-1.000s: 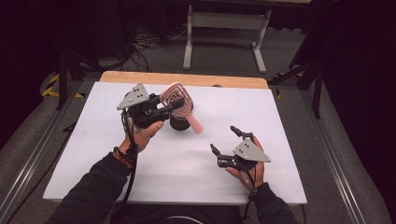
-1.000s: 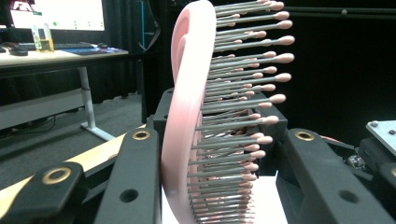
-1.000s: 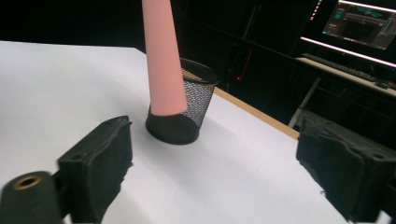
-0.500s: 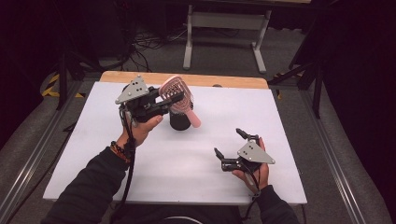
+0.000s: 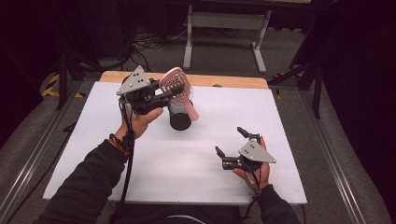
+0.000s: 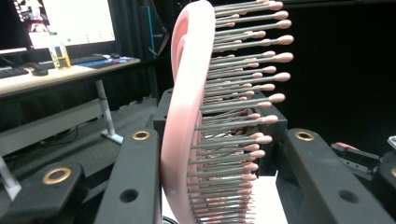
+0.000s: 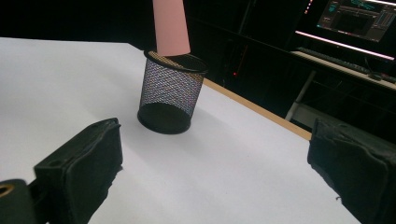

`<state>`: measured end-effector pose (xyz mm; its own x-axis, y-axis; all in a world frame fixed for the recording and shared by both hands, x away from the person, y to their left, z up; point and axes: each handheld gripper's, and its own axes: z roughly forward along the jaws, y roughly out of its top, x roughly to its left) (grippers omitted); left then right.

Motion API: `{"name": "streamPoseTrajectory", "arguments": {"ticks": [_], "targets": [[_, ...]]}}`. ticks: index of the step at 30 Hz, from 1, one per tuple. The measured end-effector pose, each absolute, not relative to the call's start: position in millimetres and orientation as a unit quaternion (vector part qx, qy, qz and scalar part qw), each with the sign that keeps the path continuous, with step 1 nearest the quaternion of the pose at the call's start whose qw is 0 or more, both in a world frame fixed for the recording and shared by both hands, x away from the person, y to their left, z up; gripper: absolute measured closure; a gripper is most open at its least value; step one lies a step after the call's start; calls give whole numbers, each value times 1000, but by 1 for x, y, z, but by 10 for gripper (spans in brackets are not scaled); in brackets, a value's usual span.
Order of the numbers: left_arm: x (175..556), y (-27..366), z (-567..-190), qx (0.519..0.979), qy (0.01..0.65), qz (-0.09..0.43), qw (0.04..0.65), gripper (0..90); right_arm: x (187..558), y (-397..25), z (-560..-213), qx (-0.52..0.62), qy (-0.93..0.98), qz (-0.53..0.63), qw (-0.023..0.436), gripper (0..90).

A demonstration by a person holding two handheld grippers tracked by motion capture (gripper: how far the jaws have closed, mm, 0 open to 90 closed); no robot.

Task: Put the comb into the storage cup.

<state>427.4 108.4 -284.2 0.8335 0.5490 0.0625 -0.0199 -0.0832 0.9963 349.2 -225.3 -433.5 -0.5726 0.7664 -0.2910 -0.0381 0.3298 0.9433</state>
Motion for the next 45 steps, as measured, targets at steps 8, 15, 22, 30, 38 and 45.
{"name": "streamPoseTrajectory", "arguments": {"ticks": [8, 15, 22, 30, 38, 45], "targets": [[433, 106, -274, 709, 186, 231, 640, 631, 351, -226, -434, 256, 720, 514, 389, 49], [438, 110, -272, 708, 189, 236, 638, 630, 352, -225, -434, 257, 721, 512, 391, 52], [444, 115, -272, 712, 197, 246, 627, 631, 352, -224, -434, 256, 722, 511, 390, 52], [451, 118, -270, 714, 207, 259, 617, 631, 352, -224, -435, 260, 722, 507, 392, 61], [456, 123, -271, 712, 219, 269, 610, 631, 352, -222, -435, 256, 727, 502, 393, 61], [466, 123, -276, 715, 231, 271, 601, 631, 352, -221, -436, 250, 732, 498, 392, 61]]}}
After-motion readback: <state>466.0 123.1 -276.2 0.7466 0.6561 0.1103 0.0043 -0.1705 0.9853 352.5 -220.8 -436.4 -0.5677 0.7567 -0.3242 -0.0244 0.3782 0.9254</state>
